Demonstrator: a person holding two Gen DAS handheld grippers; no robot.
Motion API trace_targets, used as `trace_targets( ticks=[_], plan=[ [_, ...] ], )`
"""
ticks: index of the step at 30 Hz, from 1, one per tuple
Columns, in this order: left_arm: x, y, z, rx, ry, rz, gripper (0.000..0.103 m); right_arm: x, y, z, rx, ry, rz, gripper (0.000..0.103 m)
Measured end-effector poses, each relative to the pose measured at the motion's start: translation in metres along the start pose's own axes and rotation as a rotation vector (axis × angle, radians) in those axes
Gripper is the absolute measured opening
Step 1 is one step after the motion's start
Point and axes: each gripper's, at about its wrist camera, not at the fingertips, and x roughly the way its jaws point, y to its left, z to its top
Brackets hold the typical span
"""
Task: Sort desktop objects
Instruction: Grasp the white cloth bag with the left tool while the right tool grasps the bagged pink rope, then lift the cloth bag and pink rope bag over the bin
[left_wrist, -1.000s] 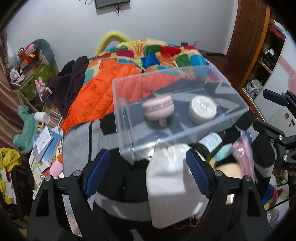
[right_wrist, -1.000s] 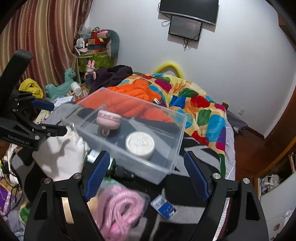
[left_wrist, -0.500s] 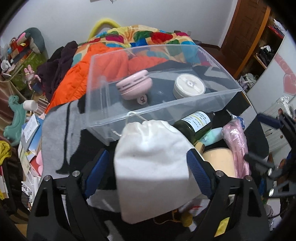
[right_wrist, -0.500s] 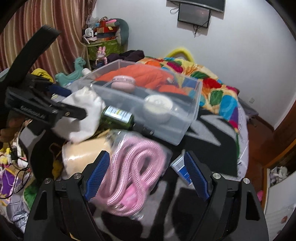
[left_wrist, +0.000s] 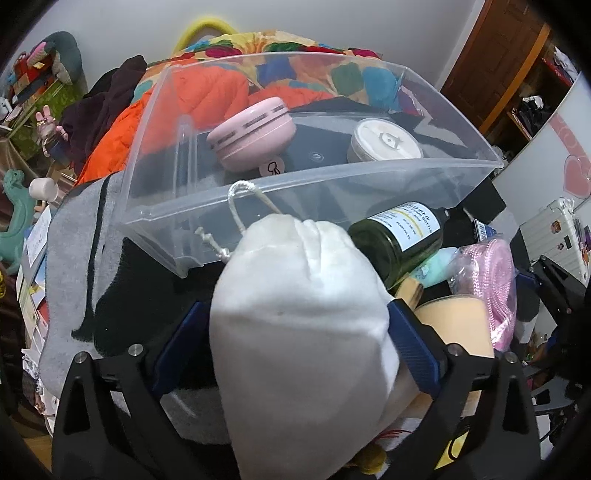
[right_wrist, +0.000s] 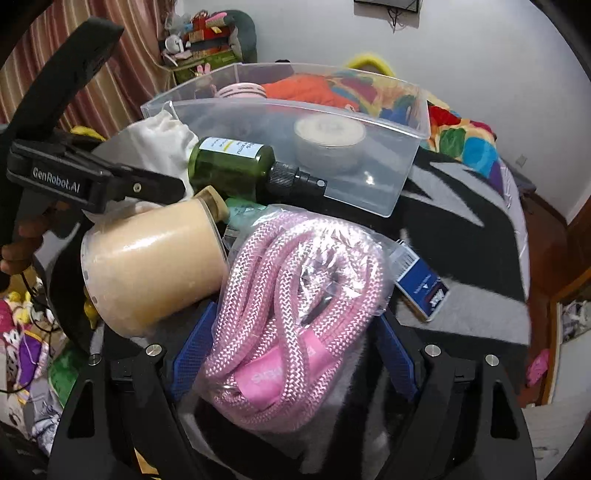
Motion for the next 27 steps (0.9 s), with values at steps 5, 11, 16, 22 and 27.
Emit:
trace_targets(
  ticks=[5,11,16,22,27],
  plan=[
    [-0.005,-0.002,-0.008,0.036,-0.038,0.01,0.091,-0.001,-0.001,-0.001,0.001,-0.012,0.01,0.076],
    [-0.025,-0.008,-0.016,0.097,-0.077,-0.014,0.054,-0.012,-0.003,-0.004,0.006,-0.033,0.031,0.059],
    [-0.046,-0.009,-0.027,0.133,-0.125,0.016,0.038,-0.02,-0.008,-0.005,0.037,-0.049,0.046,0.056],
    [-0.067,-0.004,-0.032,0.144,-0.166,0.046,0.031,-0.04,-0.015,0.001,0.09,-0.092,0.08,0.055],
    [-0.087,0.001,-0.033,0.124,-0.213,0.044,0.03,-0.057,-0.02,0.013,0.098,-0.147,0.073,0.055]
  ],
)
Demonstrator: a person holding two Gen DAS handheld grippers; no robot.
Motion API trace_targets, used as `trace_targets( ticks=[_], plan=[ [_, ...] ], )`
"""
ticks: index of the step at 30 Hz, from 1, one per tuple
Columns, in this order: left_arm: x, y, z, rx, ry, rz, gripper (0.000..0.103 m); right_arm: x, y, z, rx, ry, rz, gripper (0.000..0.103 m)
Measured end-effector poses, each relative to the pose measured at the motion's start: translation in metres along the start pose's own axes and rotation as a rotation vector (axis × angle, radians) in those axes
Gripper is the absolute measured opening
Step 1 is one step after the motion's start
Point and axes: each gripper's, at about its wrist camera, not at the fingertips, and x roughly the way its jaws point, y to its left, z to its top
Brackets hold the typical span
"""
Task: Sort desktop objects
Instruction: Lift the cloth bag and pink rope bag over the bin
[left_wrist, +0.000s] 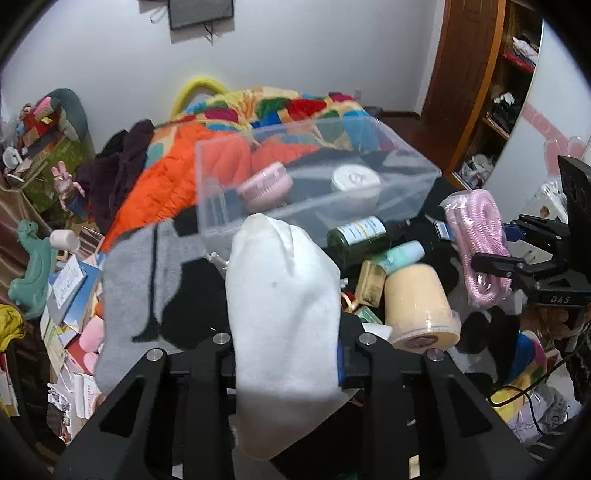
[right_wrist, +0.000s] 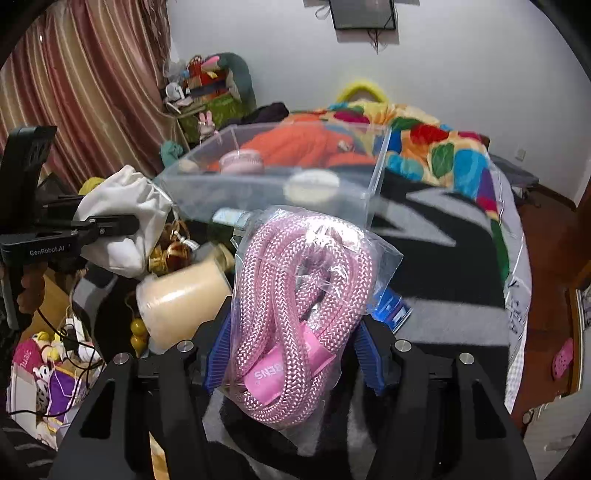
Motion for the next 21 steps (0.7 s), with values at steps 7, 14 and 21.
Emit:
trace_targets(
  ticks=[7,14,21],
  plan=[
    [-0.016,0.02,0.01,-0.042,-0.059,0.029,0.03,-0.016,0.002,0.017,-0.004,-0.055,-0.01,0.055],
    [-0.031,0.035,0.028,-0.101,-0.104,-0.002,0.029,-0.019,-0.004,0.037,0.017,-0.09,0.002,0.055],
    [-0.033,0.037,0.051,-0.099,-0.139,0.004,0.029,-0.02,-0.01,0.062,0.034,-0.124,0.002,0.055]
  ],
)
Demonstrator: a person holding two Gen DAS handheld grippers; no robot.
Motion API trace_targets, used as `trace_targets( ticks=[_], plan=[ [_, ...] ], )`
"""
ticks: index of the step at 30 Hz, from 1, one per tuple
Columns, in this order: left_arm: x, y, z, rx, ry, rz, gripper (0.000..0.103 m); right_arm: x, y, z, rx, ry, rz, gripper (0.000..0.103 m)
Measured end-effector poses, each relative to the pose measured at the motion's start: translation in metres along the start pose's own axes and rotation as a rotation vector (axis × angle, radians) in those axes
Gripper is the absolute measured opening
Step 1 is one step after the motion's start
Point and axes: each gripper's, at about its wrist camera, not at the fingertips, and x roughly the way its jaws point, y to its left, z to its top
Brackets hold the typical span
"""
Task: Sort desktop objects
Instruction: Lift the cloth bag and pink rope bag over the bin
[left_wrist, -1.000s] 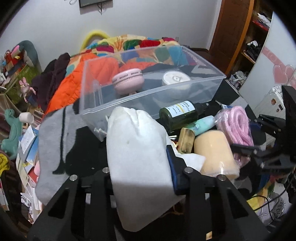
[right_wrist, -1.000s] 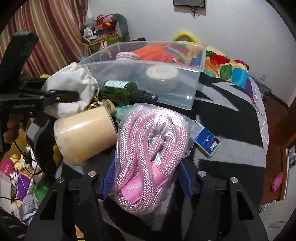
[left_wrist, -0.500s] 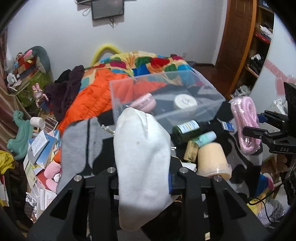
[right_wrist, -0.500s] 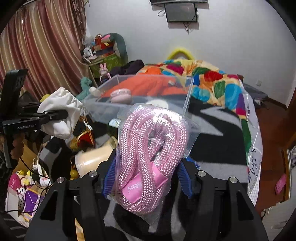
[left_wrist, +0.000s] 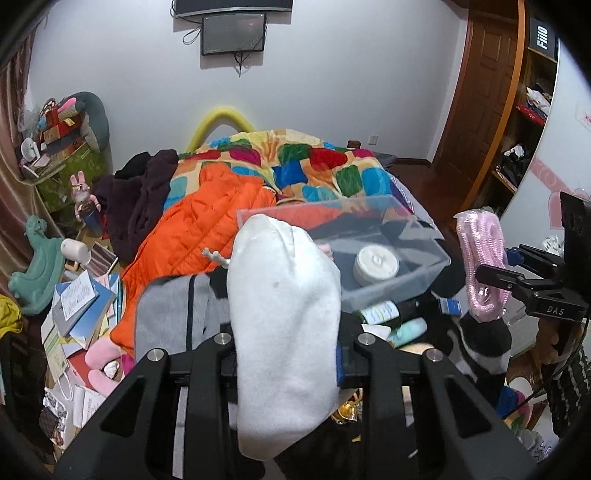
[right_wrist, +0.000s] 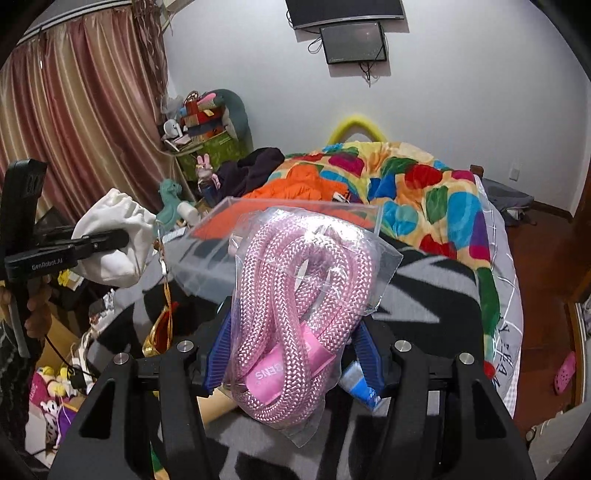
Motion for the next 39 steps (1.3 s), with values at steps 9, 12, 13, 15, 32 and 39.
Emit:
trace_targets(
  ticks=[9,12,13,15,32,39],
  plan=[
    [0.023,0.0,0.024,-0.004,-0.01,0.006,0.029,0.017,-0.008,0.029,0.038,-0.042,-0.006,0.055],
    [0.033,0.002,0.029,-0.007,-0.015,0.008,0.029,0.026,-0.011,0.037,0.048,-0.051,-0.021,0.055],
    [0.038,0.002,0.03,-0.009,-0.012,0.01,0.029,0.028,-0.011,0.039,0.05,-0.052,-0.024,0.055],
    [0.047,0.004,0.032,-0.013,-0.002,0.006,0.029,0.037,-0.012,0.044,0.045,-0.053,-0.039,0.055],
    [0.113,0.0,0.027,0.001,0.107,-0.039,0.029,0.107,-0.003,0.045,-0.075,0.052,-0.112,0.055],
    [0.119,0.0,0.018,0.029,0.133,-0.031,0.036,0.119,-0.003,0.03,-0.1,0.099,-0.117,0.055]
  ],
)
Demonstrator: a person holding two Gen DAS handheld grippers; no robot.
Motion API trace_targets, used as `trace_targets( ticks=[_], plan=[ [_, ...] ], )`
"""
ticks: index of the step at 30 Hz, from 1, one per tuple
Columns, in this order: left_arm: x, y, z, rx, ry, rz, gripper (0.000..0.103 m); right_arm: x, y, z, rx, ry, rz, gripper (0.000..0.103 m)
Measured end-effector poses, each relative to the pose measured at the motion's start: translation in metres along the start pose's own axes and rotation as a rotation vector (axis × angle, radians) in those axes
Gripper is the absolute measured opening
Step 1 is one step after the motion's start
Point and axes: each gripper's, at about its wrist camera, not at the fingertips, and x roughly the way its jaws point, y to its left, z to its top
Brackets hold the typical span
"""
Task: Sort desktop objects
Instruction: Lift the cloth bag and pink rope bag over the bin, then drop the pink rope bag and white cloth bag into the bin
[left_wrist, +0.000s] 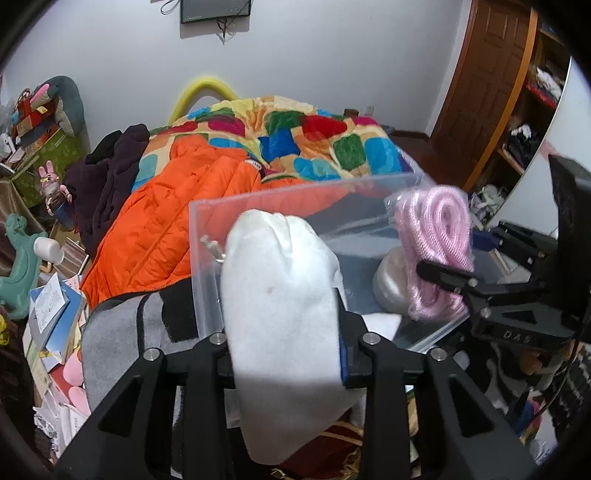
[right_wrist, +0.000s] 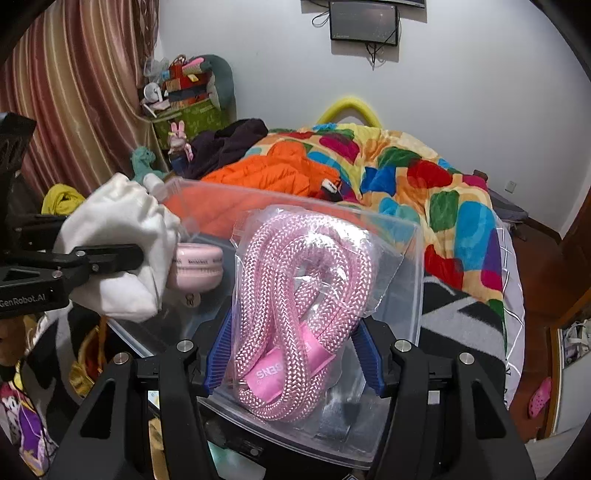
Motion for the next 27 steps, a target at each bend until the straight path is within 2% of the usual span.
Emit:
trace_targets(
  ticks=[4,9,13,20,24,27],
  plan=[
    [0.01,0.002,-0.007,0.006,0.041,0.012,0.041,0.001,0.0,0.0,0.008,0.008,0.008,0.057],
    [0.014,-0.003,-0.009,0.04,0.042,0.05,0.041,0.0,0.007,-0.006,-0.022,0.026,-0.018,0.058],
    [0.013,0.002,-0.007,0.008,0.055,0.049,0.044,-0.009,0.013,-0.011,-0.048,0.018,-0.038,0.058],
    [-0.002,-0.004,-0.01,0.031,0.03,0.092,0.045,-0.036,0.02,-0.016,-0.087,-0.025,-0.045,0.066],
    [-0.016,-0.005,-0.01,0.027,0.005,0.084,0.053,-0.047,0.023,-0.022,-0.104,-0.032,-0.046,0.067],
    [-0.029,-0.005,-0.011,0.026,-0.016,0.086,0.055,-0.053,0.024,-0.026,-0.114,-0.033,-0.051,0.067]
  ],
)
